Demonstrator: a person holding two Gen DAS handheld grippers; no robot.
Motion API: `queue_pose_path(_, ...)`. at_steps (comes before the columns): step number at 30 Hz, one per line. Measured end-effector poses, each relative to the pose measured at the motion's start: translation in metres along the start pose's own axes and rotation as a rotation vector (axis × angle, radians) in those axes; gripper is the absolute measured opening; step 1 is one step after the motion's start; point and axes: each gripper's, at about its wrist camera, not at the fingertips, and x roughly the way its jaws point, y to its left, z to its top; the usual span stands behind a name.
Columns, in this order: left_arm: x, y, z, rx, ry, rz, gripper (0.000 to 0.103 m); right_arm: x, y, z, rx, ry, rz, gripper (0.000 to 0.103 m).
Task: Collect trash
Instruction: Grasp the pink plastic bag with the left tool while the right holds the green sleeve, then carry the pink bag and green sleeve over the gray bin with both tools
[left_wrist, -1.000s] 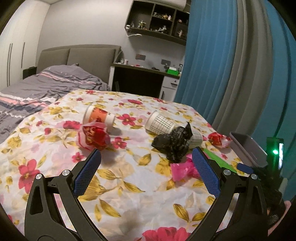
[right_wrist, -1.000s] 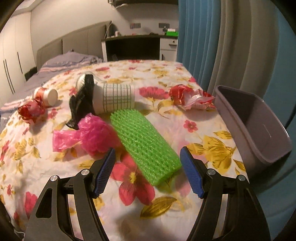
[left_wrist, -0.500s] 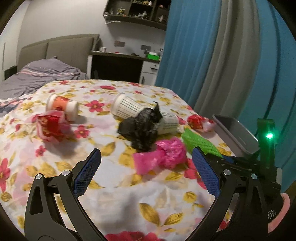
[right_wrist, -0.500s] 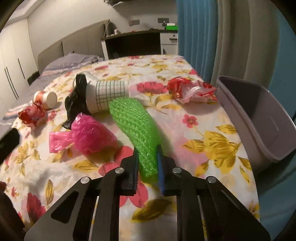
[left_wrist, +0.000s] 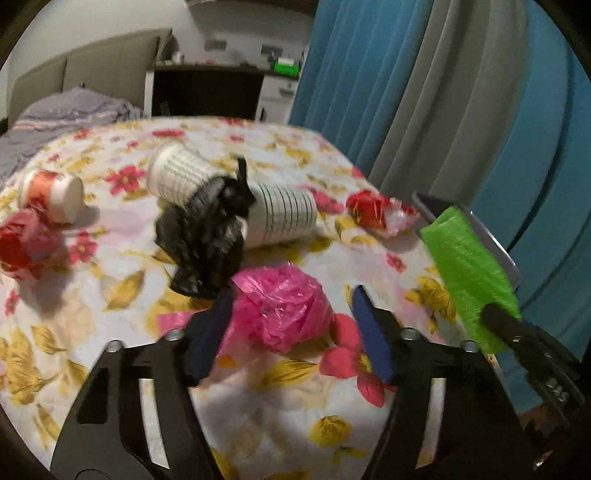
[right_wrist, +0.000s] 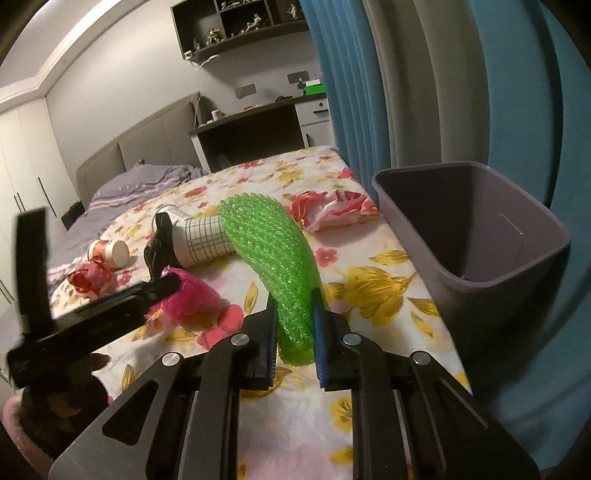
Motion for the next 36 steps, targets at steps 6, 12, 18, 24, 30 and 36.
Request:
queue_pose_path(6, 0.008, 0.002, -0.005, -0.014, 0.033, 0.014, 0.028, -0.006, -0.008, -0.004, 0.021, -0.011, 0.019, 0.018)
queue_pose_path(12, -0.014, 0.003, -0.011, -0.034, -0.015, -0.016, 0.023, -0.016, -0.014, -0.004, 0.042, -0.037, 0.024, 0.018)
queue_pose_path(18, -0.06, -0.01, -0.015, 0.001, -0.105, -0.06, 0.022, -0.028, -0.015, -0.001, 0.049, -0.072, 0.019, 0.018)
queue_pose_path(24, -0.085, -0.021, -0.007, 0.043, -0.173, -0.066, 0.022, -0.042, -0.008, 0.001, 0.042, -0.106, 0.018, 0.018)
queue_pose_path(30, -0.091, -0.03, -0.002, 0.07, -0.19, -0.072, 0.022, -0.053, -0.005, 0.004, 0.033, -0.133, 0.014, 0.018)
queue_pose_path(36, -0.092, -0.04, 0.002, 0.095, -0.203, -0.076, 0.022, -0.056, -0.009, 0.008, 0.037, -0.152, 0.0, 0.018)
